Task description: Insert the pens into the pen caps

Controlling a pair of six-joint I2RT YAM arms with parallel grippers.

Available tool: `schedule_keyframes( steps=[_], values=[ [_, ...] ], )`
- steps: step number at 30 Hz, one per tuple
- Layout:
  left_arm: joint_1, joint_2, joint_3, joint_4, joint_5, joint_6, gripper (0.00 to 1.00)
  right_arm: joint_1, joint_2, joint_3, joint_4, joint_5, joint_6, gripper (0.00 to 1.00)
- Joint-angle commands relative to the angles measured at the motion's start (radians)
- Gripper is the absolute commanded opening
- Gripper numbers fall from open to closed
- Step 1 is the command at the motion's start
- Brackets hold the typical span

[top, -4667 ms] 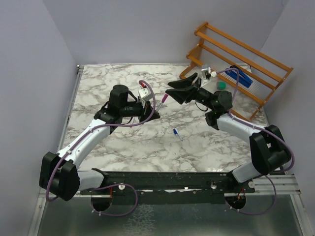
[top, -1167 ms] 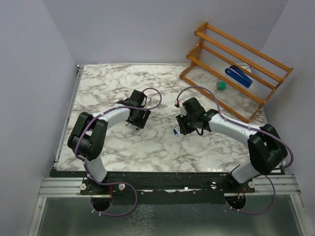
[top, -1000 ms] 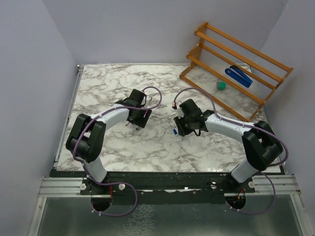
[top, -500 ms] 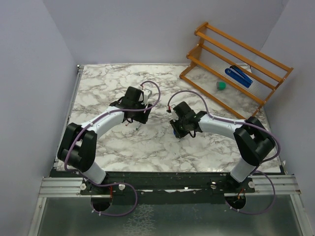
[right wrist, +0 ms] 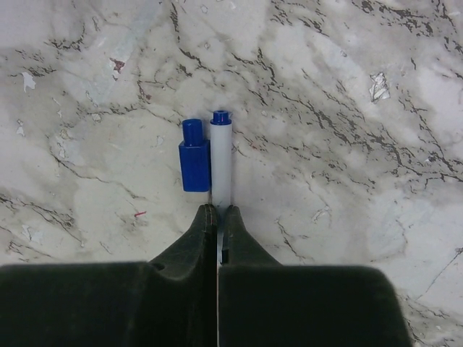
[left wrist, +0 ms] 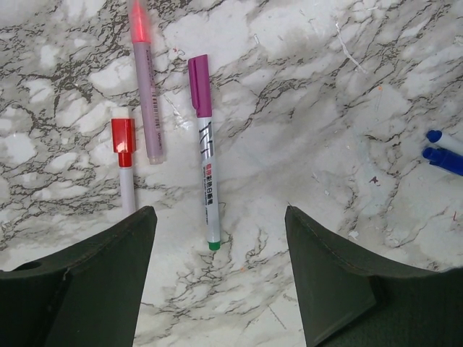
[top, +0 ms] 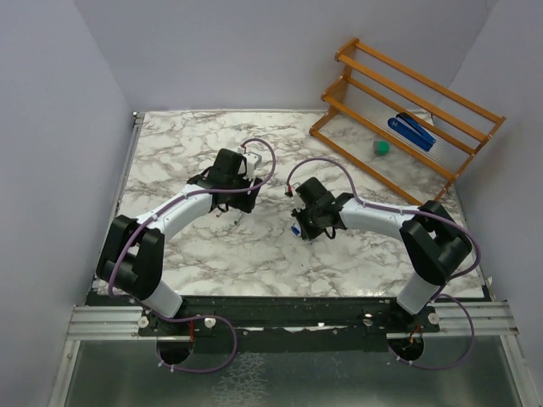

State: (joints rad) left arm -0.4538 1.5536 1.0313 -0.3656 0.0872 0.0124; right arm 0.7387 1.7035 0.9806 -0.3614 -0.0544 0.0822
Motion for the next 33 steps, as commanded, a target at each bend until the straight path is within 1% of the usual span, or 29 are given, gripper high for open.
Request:
schedule_keyframes(
  steps=[1, 4, 7, 9, 12, 15, 17, 19, 22, 25, 28, 31, 33],
  values=[
    [-0.003, -0.039, -0.011, 0.010, 0.021, 0.016, 0.72, 0.007, 0.036, -0.042, -0.016, 0.001, 0.016, 0.01],
    [-0.002, -0.048, -0.013, 0.011, 0.018, 0.023, 0.72, 0.005, -0.010, -0.056, -0.016, 0.013, 0.025, 0.01],
    [-0.002, -0.069, -0.015, 0.015, 0.034, 0.039, 0.72, -0.015, -0.095, -0.042, -0.061, 0.063, 0.020, 0.00],
    [-0.003, -0.093, -0.027, 0.034, 0.071, 0.058, 0.72, -0.035, -0.166, -0.014, -0.105, 0.089, 0.012, 0.00],
    [-0.013, -0.159, -0.069, 0.096, 0.168, 0.108, 0.72, -0.054, -0.269, 0.051, -0.132, 0.062, 0.009, 0.01],
    [-0.049, -0.271, -0.152, 0.196, 0.251, 0.184, 0.72, -0.070, -0.346, 0.108, -0.107, -0.079, 0.041, 0.00],
    [-0.068, -0.358, -0.220, 0.276, 0.300, 0.238, 0.72, -0.080, -0.374, 0.126, -0.070, -0.193, 0.109, 0.00],
    [-0.080, -0.452, -0.305, 0.365, 0.357, 0.313, 0.71, -0.099, -0.369, 0.135, -0.044, -0.349, 0.173, 0.01],
    [-0.098, -0.601, -0.428, 0.508, 0.401, 0.401, 0.74, -0.110, -0.315, 0.146, -0.059, -0.557, 0.241, 0.00],
    [-0.119, -0.681, -0.469, 0.530, 0.378, 0.465, 0.75, -0.113, -0.269, 0.145, -0.099, -0.684, 0.263, 0.00],
    [-0.161, -0.725, -0.480, 0.502, 0.327, 0.534, 0.76, -0.114, -0.283, 0.126, -0.104, -0.742, 0.287, 0.00],
    [-0.222, -0.777, -0.515, 0.500, 0.224, 0.633, 0.76, -0.120, -0.298, 0.117, -0.120, -0.802, 0.319, 0.00],
    [-0.265, -0.790, -0.535, 0.503, 0.153, 0.697, 0.77, -0.121, -0.300, 0.096, -0.108, -0.853, 0.376, 0.00]
  ],
)
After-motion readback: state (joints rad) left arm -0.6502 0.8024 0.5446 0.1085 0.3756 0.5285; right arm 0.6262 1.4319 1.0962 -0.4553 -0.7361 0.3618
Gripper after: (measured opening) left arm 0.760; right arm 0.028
